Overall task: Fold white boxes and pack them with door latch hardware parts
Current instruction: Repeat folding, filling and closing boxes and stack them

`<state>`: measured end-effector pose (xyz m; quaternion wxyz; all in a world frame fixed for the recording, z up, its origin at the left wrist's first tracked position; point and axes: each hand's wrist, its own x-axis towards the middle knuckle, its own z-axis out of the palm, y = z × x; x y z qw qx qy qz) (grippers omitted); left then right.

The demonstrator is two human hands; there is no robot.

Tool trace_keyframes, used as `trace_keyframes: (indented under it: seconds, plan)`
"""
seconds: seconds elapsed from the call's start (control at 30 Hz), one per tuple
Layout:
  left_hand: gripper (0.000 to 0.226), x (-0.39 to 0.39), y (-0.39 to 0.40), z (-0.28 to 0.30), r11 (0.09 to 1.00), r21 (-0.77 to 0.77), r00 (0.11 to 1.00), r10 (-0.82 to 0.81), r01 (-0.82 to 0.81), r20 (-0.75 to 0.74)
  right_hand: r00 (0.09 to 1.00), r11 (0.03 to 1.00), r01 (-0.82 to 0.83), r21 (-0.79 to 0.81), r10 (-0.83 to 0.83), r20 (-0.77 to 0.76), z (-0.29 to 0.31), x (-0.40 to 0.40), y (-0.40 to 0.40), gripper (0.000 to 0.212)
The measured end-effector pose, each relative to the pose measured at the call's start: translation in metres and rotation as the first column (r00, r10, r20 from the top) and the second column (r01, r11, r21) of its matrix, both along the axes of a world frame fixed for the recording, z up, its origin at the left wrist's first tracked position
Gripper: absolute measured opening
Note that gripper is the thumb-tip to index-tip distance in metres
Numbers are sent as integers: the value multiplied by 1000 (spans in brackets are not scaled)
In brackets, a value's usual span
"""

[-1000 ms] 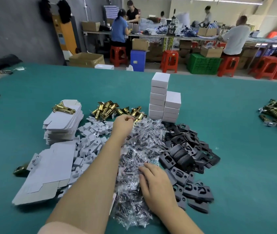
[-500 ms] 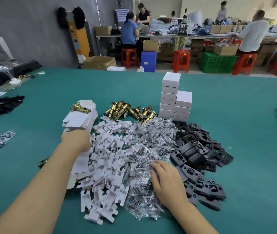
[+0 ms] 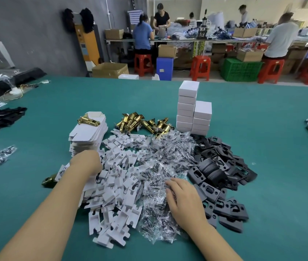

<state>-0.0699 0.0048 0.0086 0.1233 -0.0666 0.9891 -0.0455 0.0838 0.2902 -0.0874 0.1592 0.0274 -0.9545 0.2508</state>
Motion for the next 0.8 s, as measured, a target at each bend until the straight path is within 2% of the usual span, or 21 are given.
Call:
trace_keyframes:
  seconds: [0.13, 0.3, 0.37, 0.43, 0.47, 0.53, 0.6, 0.63, 0.67, 0.73, 0.8]
  plan:
    - [13, 1, 9, 6, 1000, 3, 999, -14, 14, -51, 1000, 1000, -1, 12, 1, 11, 1, 0, 0, 37]
    - [12, 10, 32, 25, 1000, -11, 950, 22, -26, -310, 1000, 1000, -2, -1, 2, 10, 2, 1, 0, 36]
    - [15, 16, 44, 37, 997, 65, 879, -13, 50, -476, 999, 1000, -8, -13, 8, 33, 4, -1, 1, 36]
    - [26, 27, 59, 50, 946, 230, 757, -23, 227, -653, 998, 998, -12, -64, 17, 66, 12, -3, 2, 38]
    - [32, 34, 67, 59, 877, 350, 710, 15, 329, -704, 997, 994, -6, -111, 15, 81, 19, -5, 3, 38]
    - [36, 48, 87, 74, 648, 586, 690, 126, 487, -712, 995, 971, 27, -236, -3, 104, 39, -9, 6, 40]
    - [36, 61, 108, 81, 317, 796, 785, 198, 515, -587, 992, 893, 40, -448, 18, 125, 65, -13, 10, 48]
    - [38, 68, 119, 80, 142, 877, 855, 199, 459, -479, 984, 801, 41, -597, 70, 161, 79, -14, 13, 56]
    - [40, 74, 130, 76, 17, 924, 907, 183, 383, -379, 967, 651, 58, -757, 153, 206, 92, -14, 15, 63]
    - [40, 84, 148, 63, -86, 955, 950, 156, 284, -269, 905, 309, 170, -936, 327, 272, 109, -14, 23, 72]
    - [46, 89, 161, 48, -125, 959, 961, 149, 253, -234, 870, 102, 254, -962, 410, 274, 119, -11, 31, 63]
